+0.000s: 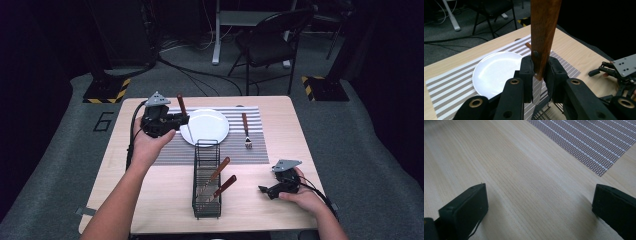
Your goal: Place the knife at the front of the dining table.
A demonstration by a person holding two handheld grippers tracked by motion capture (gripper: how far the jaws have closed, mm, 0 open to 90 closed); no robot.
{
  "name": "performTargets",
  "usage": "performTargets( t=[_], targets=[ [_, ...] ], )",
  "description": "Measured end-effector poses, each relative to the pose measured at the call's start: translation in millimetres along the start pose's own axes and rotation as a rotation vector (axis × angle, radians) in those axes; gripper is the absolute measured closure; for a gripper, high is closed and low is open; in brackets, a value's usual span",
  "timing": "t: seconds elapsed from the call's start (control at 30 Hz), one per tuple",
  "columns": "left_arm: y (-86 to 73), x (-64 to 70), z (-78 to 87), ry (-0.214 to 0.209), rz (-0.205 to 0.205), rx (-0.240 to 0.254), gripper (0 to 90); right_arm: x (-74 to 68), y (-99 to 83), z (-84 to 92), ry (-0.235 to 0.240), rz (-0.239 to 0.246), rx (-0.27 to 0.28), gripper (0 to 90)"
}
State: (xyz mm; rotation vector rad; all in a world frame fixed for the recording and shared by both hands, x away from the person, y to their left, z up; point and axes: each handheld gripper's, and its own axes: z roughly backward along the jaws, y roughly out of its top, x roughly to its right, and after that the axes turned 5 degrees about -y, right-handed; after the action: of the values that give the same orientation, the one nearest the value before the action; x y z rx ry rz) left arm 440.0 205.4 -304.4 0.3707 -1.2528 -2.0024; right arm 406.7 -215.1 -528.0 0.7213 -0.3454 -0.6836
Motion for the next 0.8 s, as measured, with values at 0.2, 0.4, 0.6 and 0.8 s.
performTargets(
  t=[0.2,0.4,0.6,0.8],
  targets=[
    [-8.1,-14.5,-2.7,0.026,0.033,-0.014,76.6,0.0,0.0,0.0,0.0,-0.001,0.0,0.0],
    [-17.9,-26.9,-6.3,0.063,0.054,-0.032,76.6,0.0,0.0,-0.1,0.0,0.001,0.001,0.0],
    [-28.3,-38.6,-8.4,0.1,0.079,-0.036,76.6,0.1,0.0,-0.1,0.0,0.002,0.001,0.0],
    [-42.6,-51.2,-11.8,0.138,0.119,-0.058,76.6,0.0,0.0,-0.1,0.0,0.002,0.001,0.0]
  ],
)
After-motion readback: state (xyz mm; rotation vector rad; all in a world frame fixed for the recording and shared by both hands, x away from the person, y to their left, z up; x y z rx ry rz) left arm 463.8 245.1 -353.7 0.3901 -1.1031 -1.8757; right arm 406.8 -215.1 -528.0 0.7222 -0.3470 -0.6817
